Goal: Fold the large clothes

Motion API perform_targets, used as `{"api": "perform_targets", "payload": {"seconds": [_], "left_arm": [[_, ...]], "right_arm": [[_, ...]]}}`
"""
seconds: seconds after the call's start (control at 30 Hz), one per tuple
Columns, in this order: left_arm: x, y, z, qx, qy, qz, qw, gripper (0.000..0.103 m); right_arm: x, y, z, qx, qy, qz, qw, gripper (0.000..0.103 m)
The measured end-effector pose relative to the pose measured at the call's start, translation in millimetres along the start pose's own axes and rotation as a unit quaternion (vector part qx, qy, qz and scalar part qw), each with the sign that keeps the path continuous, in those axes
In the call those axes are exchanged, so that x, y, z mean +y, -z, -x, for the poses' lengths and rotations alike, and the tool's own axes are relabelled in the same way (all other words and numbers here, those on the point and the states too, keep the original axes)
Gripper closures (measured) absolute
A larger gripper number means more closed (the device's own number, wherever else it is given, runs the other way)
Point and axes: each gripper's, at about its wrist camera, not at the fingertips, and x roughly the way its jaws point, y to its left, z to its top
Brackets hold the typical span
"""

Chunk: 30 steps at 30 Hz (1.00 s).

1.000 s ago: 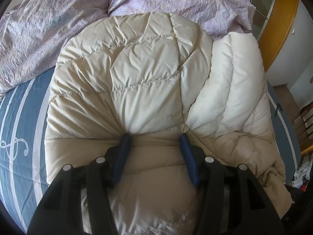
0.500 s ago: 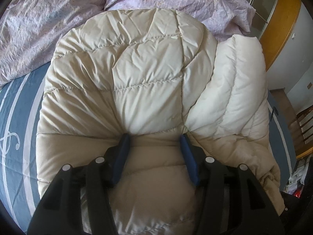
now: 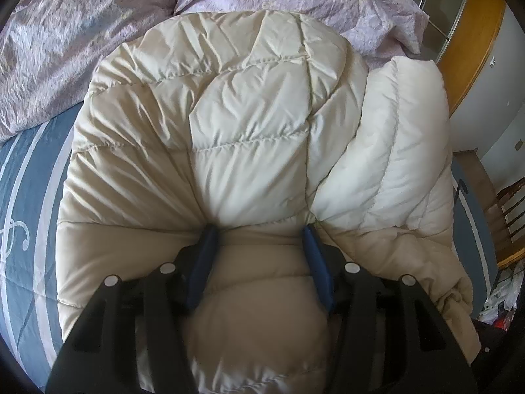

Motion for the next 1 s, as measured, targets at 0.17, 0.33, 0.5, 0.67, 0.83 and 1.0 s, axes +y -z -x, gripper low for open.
{"api": "perform_targets", "payload": {"seconds": [0.17,0.33,0.5,0.67,0.83,1.0], "left_arm": [[-0.1,1.7,1.1,-0.003,-0.002,0.002,1.0000,0.049],[1.4,1.7,2.3,-0.003,-0.004,0.004,1.0000,0.049],[0.4,1.7,2.5,-0.004,-0.008,0.006,0.9999,0.049],[-1.6,1.9,2.2,-0.006,-0.012,0.009,0.9999,0.049],[-2.4,2.6,1.8,-0.008,-0.014,0.013,0.9998,0.049],[-2.9,2.4,2.1,-0.009,-0.013,0.020,0.9997,0.049]], "right_arm": [[-21.2,-11.2,21.4,-0.029,0.015,-0.027,0.999,0.060],[-33.5,-31.0,39.5,-0.059,0.021,-0.041,0.997,0.060],[-21.8,-60.0,52.2,-0.090,0.008,-0.028,0.996,0.060],[-9.1,-87.5,52.4,-0.103,-0.011,-0.011,0.995,0.060],[5.5,-113.3,58.6,-0.121,-0.030,0.004,0.992,0.060],[21.1,-134.6,64.1,-0.130,-0.045,0.016,0.990,0.060]]}}
